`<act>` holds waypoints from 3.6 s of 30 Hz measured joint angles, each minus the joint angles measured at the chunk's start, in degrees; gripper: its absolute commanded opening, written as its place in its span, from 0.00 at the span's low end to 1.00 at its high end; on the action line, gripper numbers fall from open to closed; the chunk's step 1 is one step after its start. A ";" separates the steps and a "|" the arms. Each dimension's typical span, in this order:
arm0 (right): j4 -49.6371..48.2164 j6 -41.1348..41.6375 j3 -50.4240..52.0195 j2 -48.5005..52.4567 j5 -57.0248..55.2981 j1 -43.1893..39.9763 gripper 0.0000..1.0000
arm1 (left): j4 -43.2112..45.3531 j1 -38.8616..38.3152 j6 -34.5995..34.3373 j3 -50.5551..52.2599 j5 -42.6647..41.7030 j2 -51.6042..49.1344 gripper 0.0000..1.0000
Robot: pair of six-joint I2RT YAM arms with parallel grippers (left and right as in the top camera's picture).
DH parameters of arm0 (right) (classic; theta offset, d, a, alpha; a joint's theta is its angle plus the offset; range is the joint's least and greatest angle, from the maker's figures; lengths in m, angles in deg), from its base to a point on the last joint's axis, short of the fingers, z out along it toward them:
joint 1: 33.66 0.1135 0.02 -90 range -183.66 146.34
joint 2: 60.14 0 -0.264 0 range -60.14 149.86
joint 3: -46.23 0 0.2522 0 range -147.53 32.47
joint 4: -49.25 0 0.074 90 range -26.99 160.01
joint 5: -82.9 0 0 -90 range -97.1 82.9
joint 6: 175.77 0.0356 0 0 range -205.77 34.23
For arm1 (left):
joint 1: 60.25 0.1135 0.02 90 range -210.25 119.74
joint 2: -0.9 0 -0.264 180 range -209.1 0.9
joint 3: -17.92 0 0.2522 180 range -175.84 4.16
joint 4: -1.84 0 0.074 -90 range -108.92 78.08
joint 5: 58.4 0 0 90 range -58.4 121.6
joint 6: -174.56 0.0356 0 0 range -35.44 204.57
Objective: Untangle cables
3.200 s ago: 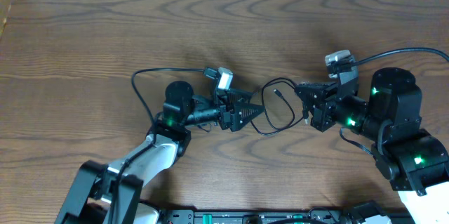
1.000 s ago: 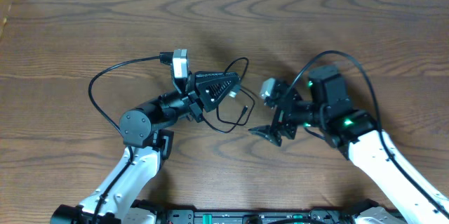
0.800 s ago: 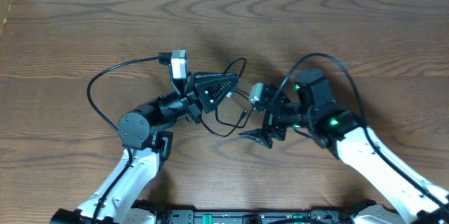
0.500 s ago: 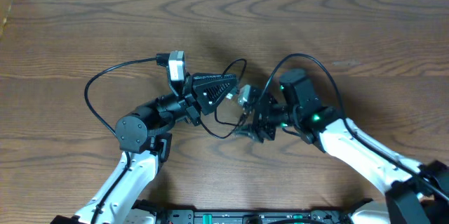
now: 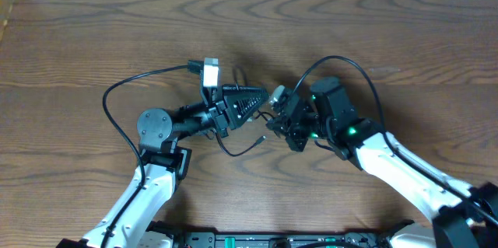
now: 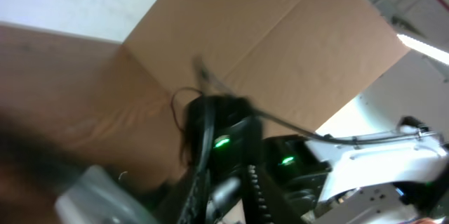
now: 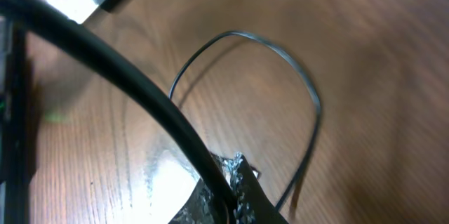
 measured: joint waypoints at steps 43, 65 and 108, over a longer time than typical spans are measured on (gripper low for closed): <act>58.99 10.32 -44.50 -13.03 -20.68 -24.28 0.01 | -55.89 0.02 41.48 -0.04 16.13 5.88 0.25; 66.79 11.06 -74.27 25.57 -19.21 -39.82 0.01 | -68.50 0.02 44.52 -0.04 27.85 11.65 0.25; 66.27 15.80 -105.42 67.63 -27.98 -62.14 0.01 | -68.91 -9.44 47.08 -0.04 32.13 11.65 0.25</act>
